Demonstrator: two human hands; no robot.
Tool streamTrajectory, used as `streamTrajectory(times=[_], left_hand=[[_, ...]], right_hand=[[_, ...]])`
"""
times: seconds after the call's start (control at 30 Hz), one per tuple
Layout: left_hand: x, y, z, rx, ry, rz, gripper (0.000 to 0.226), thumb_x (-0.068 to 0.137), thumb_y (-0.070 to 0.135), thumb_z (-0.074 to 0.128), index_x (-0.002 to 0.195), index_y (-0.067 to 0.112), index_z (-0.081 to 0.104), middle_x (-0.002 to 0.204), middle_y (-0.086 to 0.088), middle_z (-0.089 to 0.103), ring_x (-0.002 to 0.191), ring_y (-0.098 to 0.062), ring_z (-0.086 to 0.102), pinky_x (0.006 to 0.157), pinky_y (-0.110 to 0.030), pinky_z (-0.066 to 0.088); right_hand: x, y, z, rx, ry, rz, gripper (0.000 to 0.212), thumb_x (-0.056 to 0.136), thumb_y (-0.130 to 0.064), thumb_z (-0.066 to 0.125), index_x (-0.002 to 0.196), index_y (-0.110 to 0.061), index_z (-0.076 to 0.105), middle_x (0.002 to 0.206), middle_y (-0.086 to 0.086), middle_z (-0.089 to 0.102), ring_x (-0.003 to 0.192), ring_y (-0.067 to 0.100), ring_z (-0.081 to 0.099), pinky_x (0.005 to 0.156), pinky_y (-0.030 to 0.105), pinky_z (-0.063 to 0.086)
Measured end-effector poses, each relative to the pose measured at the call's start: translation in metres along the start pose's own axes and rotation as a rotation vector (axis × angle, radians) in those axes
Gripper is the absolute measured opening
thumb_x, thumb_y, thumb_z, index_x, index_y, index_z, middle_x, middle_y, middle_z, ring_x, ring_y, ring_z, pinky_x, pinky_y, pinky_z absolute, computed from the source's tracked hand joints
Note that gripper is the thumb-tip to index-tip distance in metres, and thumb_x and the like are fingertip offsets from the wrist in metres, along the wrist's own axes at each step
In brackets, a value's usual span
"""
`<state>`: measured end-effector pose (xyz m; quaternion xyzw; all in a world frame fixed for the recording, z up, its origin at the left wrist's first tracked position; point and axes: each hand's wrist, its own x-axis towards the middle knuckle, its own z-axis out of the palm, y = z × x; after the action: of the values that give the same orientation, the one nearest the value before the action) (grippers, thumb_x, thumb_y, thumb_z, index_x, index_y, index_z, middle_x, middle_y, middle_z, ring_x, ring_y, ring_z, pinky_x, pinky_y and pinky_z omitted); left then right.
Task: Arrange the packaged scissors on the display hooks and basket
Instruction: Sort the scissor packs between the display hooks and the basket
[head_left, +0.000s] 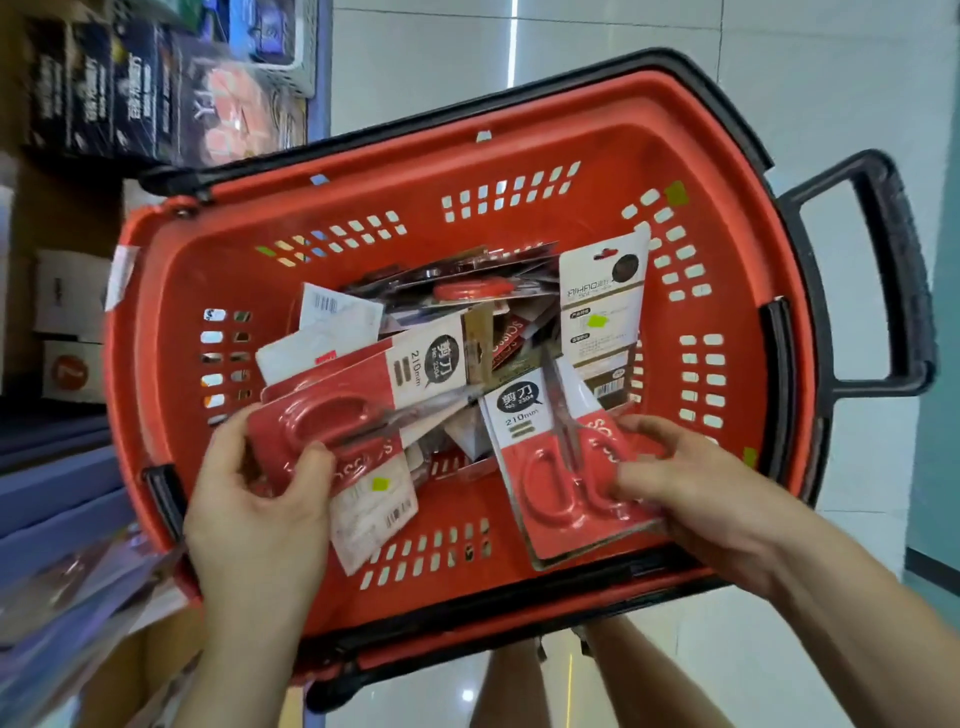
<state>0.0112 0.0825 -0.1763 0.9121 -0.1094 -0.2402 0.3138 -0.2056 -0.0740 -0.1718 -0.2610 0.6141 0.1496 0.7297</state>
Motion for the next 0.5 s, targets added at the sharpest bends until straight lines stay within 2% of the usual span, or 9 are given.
streamTrajectory(times=[0.1, 0.13, 0.2, 0.27, 0.33, 0.43, 0.47, 0.5], left_hand=[[0.004, -0.005, -0.002, -0.002, -0.011, -0.049, 0.042, 0.081, 0.022, 0.072, 0.115, 0.041, 0.055, 0.119, 0.003, 0.064, 0.105, -0.016, 0.063, 0.095, -0.043, 0.051], [0.004, -0.003, -0.002, 0.0, -0.029, -0.039, 0.046, 0.08, 0.021, 0.073, 0.114, 0.044, 0.054, 0.119, 0.004, 0.064, 0.107, -0.017, 0.062, 0.095, -0.043, 0.051], [0.006, 0.001, -0.002, -0.012, -0.101, -0.037, 0.043, 0.078, 0.017, 0.075, 0.109, 0.041, 0.057, 0.109, 0.013, 0.067, 0.101, -0.009, 0.065, 0.088, -0.033, 0.052], [0.009, 0.004, -0.002, -0.017, -0.224, -0.096, 0.029, 0.079, 0.014, 0.074, 0.098, 0.034, 0.066, 0.09, 0.019, 0.072, 0.087, -0.002, 0.068, 0.076, -0.027, 0.052], [0.015, 0.002, -0.003, -0.029, -0.312, -0.161, 0.018, 0.083, 0.013, 0.072, 0.092, 0.028, 0.069, 0.08, 0.024, 0.072, 0.078, -0.005, 0.07, 0.068, -0.028, 0.053], [0.007, 0.016, -0.025, -0.053, -0.353, -0.242, 0.019, 0.086, 0.015, 0.071, 0.095, 0.031, 0.069, 0.08, 0.028, 0.071, 0.075, 0.001, 0.07, 0.069, -0.029, 0.054], [0.002, 0.013, -0.032, -0.089, -0.31, -0.231, 0.021, 0.086, 0.015, 0.071, 0.093, 0.034, 0.069, 0.08, 0.024, 0.072, 0.075, -0.003, 0.07, 0.069, -0.03, 0.054], [-0.003, 0.027, -0.042, -0.115, -0.272, -0.292, 0.023, 0.084, 0.014, 0.072, 0.093, 0.035, 0.068, 0.079, 0.02, 0.073, 0.075, -0.006, 0.071, 0.066, -0.029, 0.053]], right_hand=[[-0.015, 0.006, -0.007, 0.11, -0.117, 0.009, 0.061, 0.064, 0.016, 0.067, 0.118, -0.011, 0.06, 0.093, 0.017, 0.076, 0.068, 0.028, 0.074, 0.056, 0.03, 0.058], [-0.015, 0.009, -0.008, 0.145, -0.122, 0.011, 0.059, 0.064, 0.018, 0.061, 0.116, -0.009, 0.062, 0.089, 0.016, 0.075, 0.064, 0.027, 0.072, 0.052, 0.029, 0.057], [-0.011, 0.015, -0.008, 0.194, -0.099, 0.024, 0.059, 0.064, 0.022, 0.051, 0.113, -0.008, 0.061, 0.08, 0.015, 0.072, 0.059, 0.026, 0.069, 0.048, 0.029, 0.054], [-0.006, 0.018, -0.008, 0.205, -0.084, 0.008, 0.065, 0.051, 0.017, 0.051, 0.109, -0.011, 0.063, 0.08, 0.016, 0.07, 0.061, 0.028, 0.066, 0.051, 0.028, 0.051], [-0.005, 0.02, -0.008, 0.236, -0.075, -0.033, 0.071, 0.041, 0.013, 0.049, 0.103, -0.016, 0.067, 0.089, 0.019, 0.069, 0.07, 0.032, 0.068, 0.058, 0.031, 0.052], [-0.011, 0.02, -0.004, 0.323, -0.104, -0.122, 0.078, 0.041, 0.013, 0.049, 0.11, -0.021, 0.065, 0.1, 0.018, 0.068, 0.083, 0.033, 0.069, 0.063, 0.035, 0.055], [-0.013, 0.019, -0.003, 0.36, -0.118, -0.161, 0.081, 0.046, 0.015, 0.05, 0.116, -0.023, 0.064, 0.104, 0.016, 0.069, 0.087, 0.032, 0.07, 0.063, 0.036, 0.058], [-0.016, 0.017, -0.002, 0.384, -0.133, -0.204, 0.084, 0.054, 0.019, 0.05, 0.124, -0.027, 0.061, 0.109, 0.014, 0.07, 0.092, 0.032, 0.071, 0.065, 0.038, 0.06]])
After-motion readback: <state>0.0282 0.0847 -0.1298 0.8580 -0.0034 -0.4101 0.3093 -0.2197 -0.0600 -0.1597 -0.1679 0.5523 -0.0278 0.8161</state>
